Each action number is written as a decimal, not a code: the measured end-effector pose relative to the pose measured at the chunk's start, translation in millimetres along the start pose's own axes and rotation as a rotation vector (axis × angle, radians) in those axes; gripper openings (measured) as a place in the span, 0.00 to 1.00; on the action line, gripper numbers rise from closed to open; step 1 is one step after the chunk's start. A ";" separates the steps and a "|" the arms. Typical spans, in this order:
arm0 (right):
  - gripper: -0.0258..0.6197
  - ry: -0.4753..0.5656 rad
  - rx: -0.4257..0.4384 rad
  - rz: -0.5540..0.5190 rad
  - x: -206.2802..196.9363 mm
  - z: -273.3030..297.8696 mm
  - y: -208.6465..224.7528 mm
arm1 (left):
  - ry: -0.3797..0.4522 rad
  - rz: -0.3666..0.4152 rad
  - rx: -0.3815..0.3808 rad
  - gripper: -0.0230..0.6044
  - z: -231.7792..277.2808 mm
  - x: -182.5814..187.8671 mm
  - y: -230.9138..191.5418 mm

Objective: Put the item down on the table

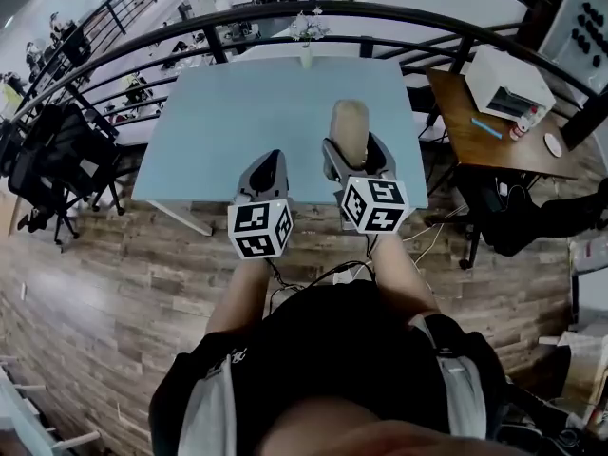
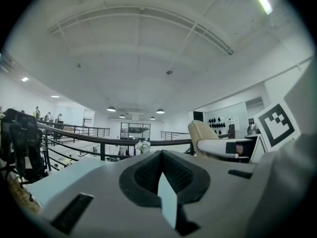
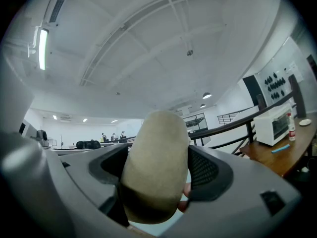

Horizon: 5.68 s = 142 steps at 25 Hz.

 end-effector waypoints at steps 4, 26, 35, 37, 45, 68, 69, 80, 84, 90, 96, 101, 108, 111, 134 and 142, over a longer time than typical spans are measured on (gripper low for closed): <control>0.63 0.006 0.023 -0.019 6.8 40.2 19.3 | -0.001 -0.002 0.022 0.05 41.8 2.3 -7.1; 0.64 -0.166 0.071 -0.085 -28.7 189.9 32.8 | -0.054 -0.015 0.096 0.05 138.1 4.7 -63.5; 0.64 -0.303 0.078 -0.150 -83.2 216.3 10.7 | -0.070 -0.058 0.157 0.05 118.1 -5.6 -91.7; 0.64 -0.332 0.079 -0.175 -97.6 223.1 7.5 | -0.081 -0.066 0.159 0.05 114.2 -8.4 -96.1; 0.64 -0.465 0.052 -0.205 -147.5 243.1 5.4 | -0.101 -0.066 0.186 0.05 98.4 -13.1 -106.1; 0.64 -0.749 0.028 -0.327 -243.3 257.5 5.0 | -0.136 -0.097 0.285 0.05 68.4 -30.9 -121.8; 0.64 -0.766 0.028 -0.334 -245.5 258.1 4.7 | -0.135 -0.097 0.288 0.05 68.4 -30.8 -122.3; 0.64 -0.861 0.035 -0.394 -273.5 253.5 2.2 | -0.135 -0.095 0.293 0.05 72.0 -29.3 -126.2; 0.64 -0.898 0.048 -0.419 -281.6 251.8 1.3 | -0.137 -0.093 0.291 0.05 74.0 -28.5 -125.8; 0.63 -0.884 0.068 -0.460 -281.8 253.3 -6.0 | -0.136 -0.097 0.286 0.05 75.0 -30.5 -130.1; 0.62 -0.797 0.091 -0.398 -259.3 249.8 -13.5 | -0.124 -0.101 0.275 0.05 76.3 -29.9 -132.6; 0.42 -0.653 0.076 -0.288 -226.7 251.6 -11.5 | -0.116 -0.106 0.261 0.05 82.3 -29.6 -135.5; 0.12 -0.371 0.034 -0.180 -152.6 243.7 -7.4 | -0.102 -0.101 0.212 0.05 95.7 -24.8 -133.0; 0.06 -0.274 0.031 -0.143 -122.7 237.6 -2.9 | -0.100 -0.101 0.197 0.05 101.5 -24.5 -130.9; 0.04 0.080 0.028 -0.059 8.5 172.9 18.5 | -0.088 -0.077 0.101 0.05 132.0 -17.9 -116.2; 0.04 0.067 0.029 -0.051 2.4 175.9 14.8 | -0.093 -0.066 0.095 0.05 132.2 -17.3 -119.7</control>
Point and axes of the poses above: the fingertips, and each gripper's own axes: z forward along the fingers, y to its right, x out of its top, the point moved 10 cm from there along -z, backward along the fingers, and after that the axes turned 14 degrees about -x, right-handed, at the moved point
